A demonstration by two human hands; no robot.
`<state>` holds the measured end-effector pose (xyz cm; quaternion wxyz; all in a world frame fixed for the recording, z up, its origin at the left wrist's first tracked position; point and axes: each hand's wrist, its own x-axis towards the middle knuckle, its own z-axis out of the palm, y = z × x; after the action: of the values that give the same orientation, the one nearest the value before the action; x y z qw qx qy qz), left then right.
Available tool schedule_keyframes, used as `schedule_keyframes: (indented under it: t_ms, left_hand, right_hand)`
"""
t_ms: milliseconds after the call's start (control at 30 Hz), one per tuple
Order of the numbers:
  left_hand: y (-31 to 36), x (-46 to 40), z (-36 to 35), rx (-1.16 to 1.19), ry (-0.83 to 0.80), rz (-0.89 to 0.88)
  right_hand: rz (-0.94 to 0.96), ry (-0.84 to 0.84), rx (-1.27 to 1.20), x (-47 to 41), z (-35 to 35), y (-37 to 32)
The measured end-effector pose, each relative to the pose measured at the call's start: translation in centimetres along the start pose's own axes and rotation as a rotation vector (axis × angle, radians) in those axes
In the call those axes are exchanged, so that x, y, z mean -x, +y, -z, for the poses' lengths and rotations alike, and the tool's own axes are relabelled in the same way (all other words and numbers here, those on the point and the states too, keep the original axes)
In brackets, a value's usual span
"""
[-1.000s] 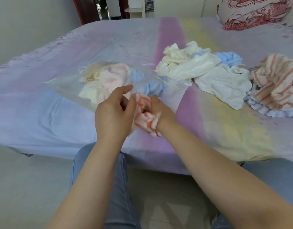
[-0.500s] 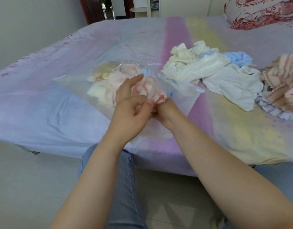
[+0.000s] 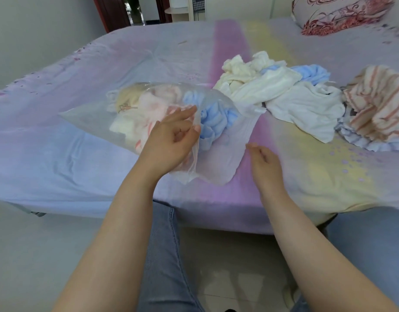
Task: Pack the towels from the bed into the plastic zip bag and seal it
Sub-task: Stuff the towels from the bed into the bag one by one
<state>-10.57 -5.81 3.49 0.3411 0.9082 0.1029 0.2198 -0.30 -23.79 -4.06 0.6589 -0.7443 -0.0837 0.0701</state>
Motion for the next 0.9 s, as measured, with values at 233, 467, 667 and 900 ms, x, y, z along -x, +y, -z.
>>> schedule_keyframes:
  t_ms: [233,467,667,900]
  left_hand:
    - [1.5,0.7,-5.3,-0.132,-0.169,0.003]
    - [2.9,3.5,-13.2,-0.237,-0.217,0.088]
    - [5.4,4.1,-9.7,-0.177,0.059,-0.038]
    - [0.0,5.5,-6.0,-0.618,-0.043,0.493]
  right_hand:
    - [-0.388,-0.569,-0.298,-2.0,-1.9,-1.4]
    - [-0.195,-0.441,-0.058,-5.2,-0.4,-2.3]
    - [0.182,-0.309,0.353,-5.9,2.7,-2.9]
    - [0.394,-0.133,0.514,-6.7,5.7,-5.4]
